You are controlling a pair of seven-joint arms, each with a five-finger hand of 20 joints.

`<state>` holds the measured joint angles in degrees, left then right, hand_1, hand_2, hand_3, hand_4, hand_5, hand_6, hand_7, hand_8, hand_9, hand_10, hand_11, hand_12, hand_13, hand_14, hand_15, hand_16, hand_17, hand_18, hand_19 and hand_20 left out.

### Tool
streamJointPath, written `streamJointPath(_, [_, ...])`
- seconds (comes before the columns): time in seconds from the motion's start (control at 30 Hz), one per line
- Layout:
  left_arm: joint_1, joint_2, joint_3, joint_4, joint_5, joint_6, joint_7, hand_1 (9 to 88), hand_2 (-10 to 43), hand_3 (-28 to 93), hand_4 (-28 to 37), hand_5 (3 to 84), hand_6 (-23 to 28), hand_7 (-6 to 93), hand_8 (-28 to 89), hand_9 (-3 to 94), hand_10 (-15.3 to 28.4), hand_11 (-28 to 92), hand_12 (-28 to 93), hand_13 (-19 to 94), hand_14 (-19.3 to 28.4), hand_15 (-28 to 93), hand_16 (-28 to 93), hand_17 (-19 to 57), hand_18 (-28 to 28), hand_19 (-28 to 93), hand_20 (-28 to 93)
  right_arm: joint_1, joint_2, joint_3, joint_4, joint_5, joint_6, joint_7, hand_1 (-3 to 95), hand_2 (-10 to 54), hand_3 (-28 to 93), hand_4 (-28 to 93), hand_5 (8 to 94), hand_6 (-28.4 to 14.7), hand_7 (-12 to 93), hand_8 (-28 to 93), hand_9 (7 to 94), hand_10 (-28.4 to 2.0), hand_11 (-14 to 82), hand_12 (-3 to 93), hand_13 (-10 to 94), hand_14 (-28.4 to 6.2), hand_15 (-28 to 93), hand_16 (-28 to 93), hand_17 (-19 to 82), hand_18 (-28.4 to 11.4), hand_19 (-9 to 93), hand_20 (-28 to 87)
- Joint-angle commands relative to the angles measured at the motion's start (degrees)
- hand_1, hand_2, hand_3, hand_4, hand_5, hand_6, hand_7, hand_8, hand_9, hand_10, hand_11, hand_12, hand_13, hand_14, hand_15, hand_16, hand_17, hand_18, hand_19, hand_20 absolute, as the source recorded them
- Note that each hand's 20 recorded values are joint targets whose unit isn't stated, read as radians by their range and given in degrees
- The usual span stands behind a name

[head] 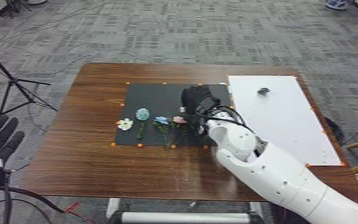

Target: Arrange flowers

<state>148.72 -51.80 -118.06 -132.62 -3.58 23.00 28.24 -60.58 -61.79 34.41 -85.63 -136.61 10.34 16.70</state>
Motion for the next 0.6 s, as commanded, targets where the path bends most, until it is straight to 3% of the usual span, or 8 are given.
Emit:
streamJointPath(0.03, [0.61,-0.21,-0.15,-0.29,0.31,0.95,0.49,23.0,21.0,67,-28.3,39.3,8.7,13.6,-8,34.5,14.3,21,13,25,13.5,30,-3,-3.2,10.5,19,13,0.48,1.33,-0.46,0.73,-5.26,0.69,-1.03,62.1,-9.5,67,-28,78.6,1.8,31,0,85.3,-6.7,10.8,43.1,69,-6.1,64,44,30,-21.6,76,41])
streamJointPath(0.6, [0.89,-0.62,-0.43,-0.54,0.49,0.78,0.33,23.0,21.0,67,-28.3,39.4,8.7,13.6,-8,34.5,14.3,21,13,24,13.5,30,-3,-3.3,10.5,19,13,-2.82,4.65,1.37,-3.39,-8.62,-3.16,-2.54,62.5,-9.5,67,-28,81.1,2.7,30,-1,83.2,-6.5,10.4,42.6,66,-5.9,62,47,28,-21.4,74,41])
